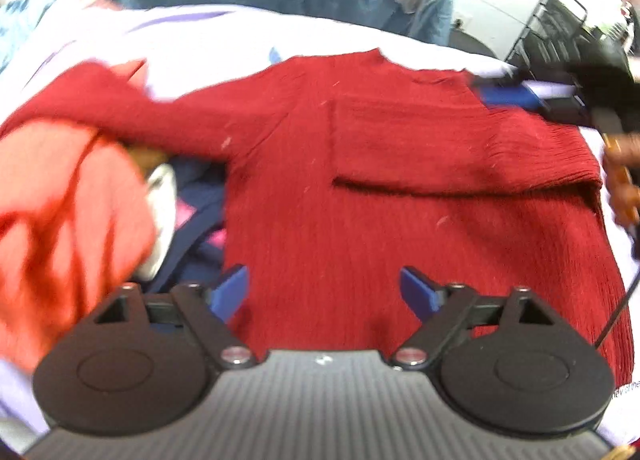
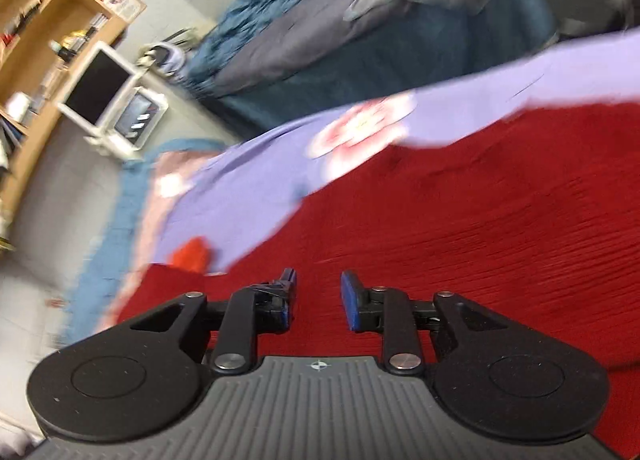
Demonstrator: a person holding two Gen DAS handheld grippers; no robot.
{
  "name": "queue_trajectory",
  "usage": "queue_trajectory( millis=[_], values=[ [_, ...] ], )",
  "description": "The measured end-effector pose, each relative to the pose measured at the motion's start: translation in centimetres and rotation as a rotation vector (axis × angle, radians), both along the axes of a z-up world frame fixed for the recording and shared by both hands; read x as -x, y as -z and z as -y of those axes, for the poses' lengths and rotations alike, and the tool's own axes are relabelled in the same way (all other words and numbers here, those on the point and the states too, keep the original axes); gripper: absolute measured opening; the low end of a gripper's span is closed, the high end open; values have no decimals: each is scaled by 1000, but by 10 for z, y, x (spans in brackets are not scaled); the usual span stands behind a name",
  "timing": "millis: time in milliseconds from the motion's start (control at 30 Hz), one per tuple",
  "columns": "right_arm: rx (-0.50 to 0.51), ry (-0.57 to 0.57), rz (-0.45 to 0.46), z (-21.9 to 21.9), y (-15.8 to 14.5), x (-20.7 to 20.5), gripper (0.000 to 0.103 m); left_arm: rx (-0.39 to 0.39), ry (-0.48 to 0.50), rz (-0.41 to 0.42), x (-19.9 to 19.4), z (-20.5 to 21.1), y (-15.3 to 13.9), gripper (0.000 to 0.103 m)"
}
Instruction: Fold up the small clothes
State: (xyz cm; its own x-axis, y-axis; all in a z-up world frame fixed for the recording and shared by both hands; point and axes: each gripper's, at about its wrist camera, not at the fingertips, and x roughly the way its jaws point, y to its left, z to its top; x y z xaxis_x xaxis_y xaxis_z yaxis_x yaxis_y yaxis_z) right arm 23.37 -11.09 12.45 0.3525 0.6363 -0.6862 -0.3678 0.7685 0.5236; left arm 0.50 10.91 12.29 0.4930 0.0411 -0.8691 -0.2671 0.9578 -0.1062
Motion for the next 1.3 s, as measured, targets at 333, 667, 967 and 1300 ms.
queue_trajectory(
  millis=[333, 667, 967, 1300],
  values=[
    [304, 224, 201, 128, -5, 20, 41, -42, 126, 73, -112, 35, 12, 64],
    [423, 157, 65, 138, 40, 0, 27, -100, 181, -121, -173, 48, 81, 69],
    [503, 118, 82, 123, 49, -2, 27, -134, 180, -126, -179, 46, 90, 87],
    [349, 168, 96, 117, 4, 23, 60, -117, 177, -89, -168, 44, 66, 87]
  ],
)
